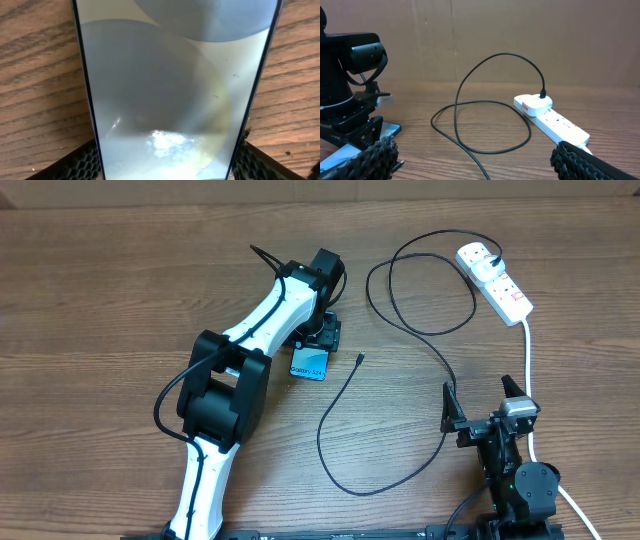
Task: Plug charger to phone and switch on socket
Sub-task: 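Lift the phone with the left gripper and tilt it upright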
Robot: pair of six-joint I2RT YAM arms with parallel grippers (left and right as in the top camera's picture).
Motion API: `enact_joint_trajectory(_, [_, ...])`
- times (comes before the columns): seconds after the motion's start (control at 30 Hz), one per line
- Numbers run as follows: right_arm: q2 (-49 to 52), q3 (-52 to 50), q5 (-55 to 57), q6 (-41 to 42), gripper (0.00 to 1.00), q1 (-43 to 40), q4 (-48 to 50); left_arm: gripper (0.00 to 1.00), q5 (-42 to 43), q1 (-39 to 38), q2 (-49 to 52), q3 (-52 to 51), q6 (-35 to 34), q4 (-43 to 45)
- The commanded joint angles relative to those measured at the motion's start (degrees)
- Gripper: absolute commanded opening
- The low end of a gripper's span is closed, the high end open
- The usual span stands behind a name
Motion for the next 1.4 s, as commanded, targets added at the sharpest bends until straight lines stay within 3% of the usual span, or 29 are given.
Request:
enact_joint_trajectory(0.0, [-0.5,-0.6,0.3,0.4,1.0,-0.2,0.3,0.74,-2.8,0.0,2.5,-0.5,0.6,-0.2])
enact_joint_trajectory(0.43, [-0.5,-0.6,0.3,0.4,1.0,-0.2,0.3,0.68,1.7,0.1,2.5,0.2,0.0,-1.8])
enact_joint_trajectory(0.6, [-0.5,-0.6,0.3,0.4,1.0,-0.2,0.3,0.68,1.8,0.1,2.4,2.6,-4.6,-5.0])
enact_joint_trajectory(1.0, [-0.5,-0.6,0.3,0.4,1.0,-0.2,0.3,0.69,5.4,0.2,2.4,7.4,-5.8,-11.7])
enact_joint_trajectory(1.37, [-0.5,-0.6,0.3,0.4,1.0,-0.2,0.3,0.69,29.0,4.4,2.4,7.4,-5.8,-14.7])
